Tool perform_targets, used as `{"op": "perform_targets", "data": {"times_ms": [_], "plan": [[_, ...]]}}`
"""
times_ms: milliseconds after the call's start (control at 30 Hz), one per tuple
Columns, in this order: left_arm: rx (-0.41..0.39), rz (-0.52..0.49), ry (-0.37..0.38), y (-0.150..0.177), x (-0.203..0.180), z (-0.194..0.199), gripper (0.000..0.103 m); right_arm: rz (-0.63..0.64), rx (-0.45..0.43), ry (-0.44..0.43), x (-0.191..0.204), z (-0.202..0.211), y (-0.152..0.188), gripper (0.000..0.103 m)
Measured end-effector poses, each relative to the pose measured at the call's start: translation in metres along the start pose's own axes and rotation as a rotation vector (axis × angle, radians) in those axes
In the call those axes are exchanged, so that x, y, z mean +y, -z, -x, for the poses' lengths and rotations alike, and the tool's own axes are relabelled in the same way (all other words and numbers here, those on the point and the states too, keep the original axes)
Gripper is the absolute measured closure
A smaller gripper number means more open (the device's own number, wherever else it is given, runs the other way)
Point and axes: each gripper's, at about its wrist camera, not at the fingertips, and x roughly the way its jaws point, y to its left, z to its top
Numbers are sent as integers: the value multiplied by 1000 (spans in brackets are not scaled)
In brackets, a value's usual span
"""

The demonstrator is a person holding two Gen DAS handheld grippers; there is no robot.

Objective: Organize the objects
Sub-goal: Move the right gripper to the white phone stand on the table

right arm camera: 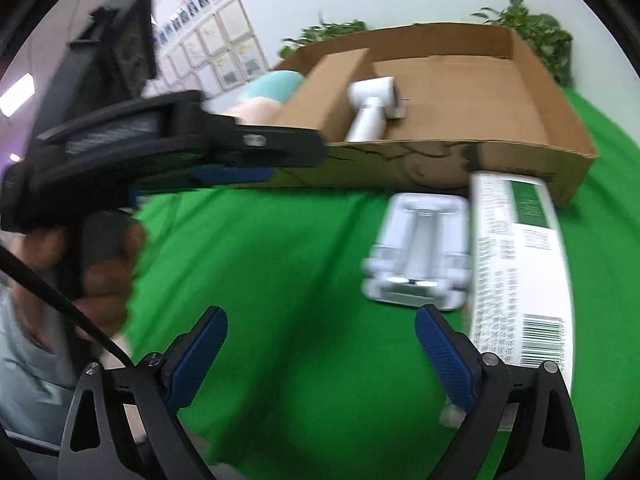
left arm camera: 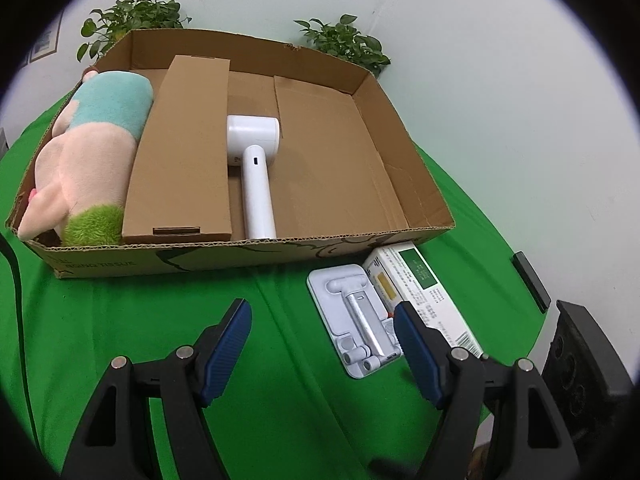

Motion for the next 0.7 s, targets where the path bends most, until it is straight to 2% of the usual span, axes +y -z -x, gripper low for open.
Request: {"op": "perform_targets", "data": {"times_ms": [233,367,467,533,567,633,700], "plan": [[22,-6,27,0,2,-4,30,-30,6,197,-42,15,6,8],[21,12,79,-2,2,-7,30,-42,-32,159,-37,24,-4,1],[3,7,51,-4,-2,-7,30,29,-34,133,-16,19,-12,1],[-40,19,61,-6,-1,-2,28,43,-32,139,-10,14,-17,1],[-64,29,65,-6,0,1,21,39,-31,143,-8,12,-19,1],[-119,39,61,-7,0,8,20,23,-37,149,-6,11,-25,1],[-134,32,71,-10,1,10,20,20,-41,162,-6,11,-29,1]]}}
